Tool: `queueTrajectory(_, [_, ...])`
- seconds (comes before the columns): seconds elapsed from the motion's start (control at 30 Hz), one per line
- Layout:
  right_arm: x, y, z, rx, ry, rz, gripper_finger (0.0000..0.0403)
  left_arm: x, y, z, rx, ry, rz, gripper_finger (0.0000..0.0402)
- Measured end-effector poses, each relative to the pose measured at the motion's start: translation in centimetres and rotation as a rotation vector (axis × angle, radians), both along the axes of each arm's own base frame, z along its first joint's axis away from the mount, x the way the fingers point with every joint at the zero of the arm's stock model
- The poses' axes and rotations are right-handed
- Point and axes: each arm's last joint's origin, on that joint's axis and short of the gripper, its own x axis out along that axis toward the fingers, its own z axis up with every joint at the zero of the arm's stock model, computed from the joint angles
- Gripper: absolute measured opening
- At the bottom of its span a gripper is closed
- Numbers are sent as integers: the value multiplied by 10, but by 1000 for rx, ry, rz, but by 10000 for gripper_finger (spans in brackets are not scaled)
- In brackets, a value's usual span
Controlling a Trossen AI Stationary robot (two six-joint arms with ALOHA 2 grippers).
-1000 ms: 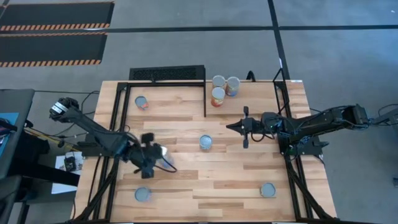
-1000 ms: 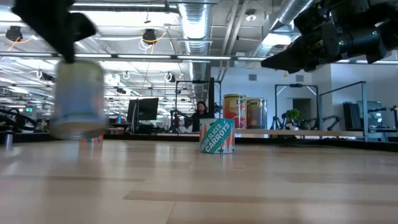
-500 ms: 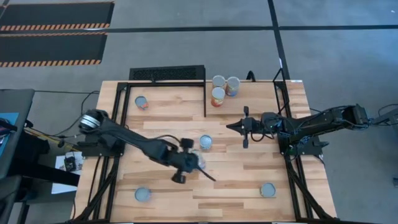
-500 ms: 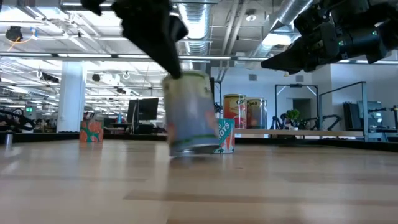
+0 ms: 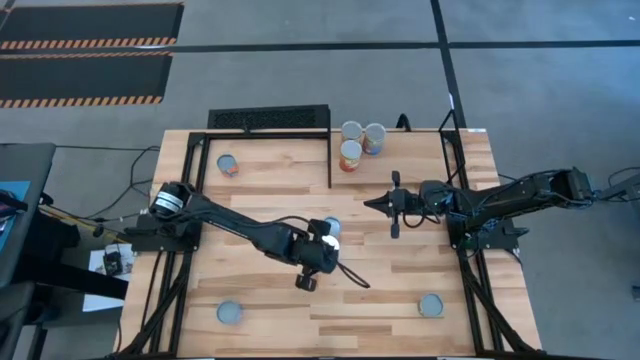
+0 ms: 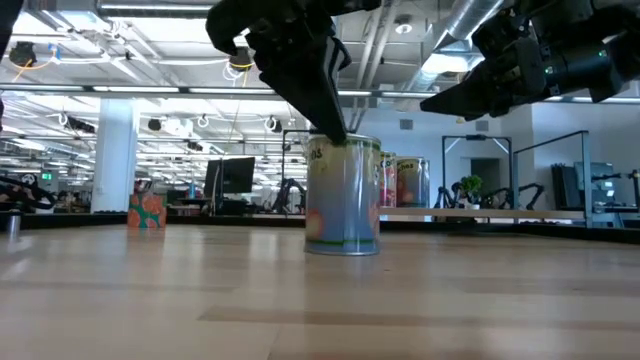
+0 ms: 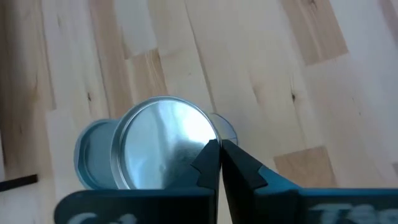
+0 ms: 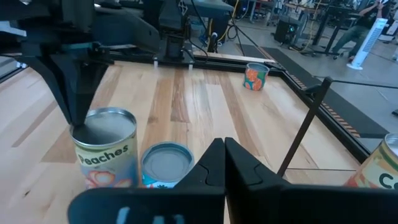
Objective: Pick and place cans onto a shelf
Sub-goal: Put the canned peaches on the shelf aligned with the other canned peaches
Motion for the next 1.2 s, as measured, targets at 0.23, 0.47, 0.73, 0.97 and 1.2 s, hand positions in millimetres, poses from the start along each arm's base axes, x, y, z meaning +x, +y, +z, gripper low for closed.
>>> queueTrajectory(0.23, [0,0,0,4,4,0,11,3,-1,1,-17,-30,-3,22])
queueTrajectory(0.47, [0,0,-1,8,5,-1,11,7,-4,4,-84,-78,-17,74])
queueTrajectory(0.73, [0,0,-1,8,8,-1,11,6,-3,16,-85,-125,-37,89])
queueTrajectory(0.97, [-1,0,-3,10,30,-1,11,-9,5,29,-101,-221,-47,34])
queueTrajectory(1.2, [-1,0,-3,9,30,-2,11,-46,29,30,-177,-419,19,5])
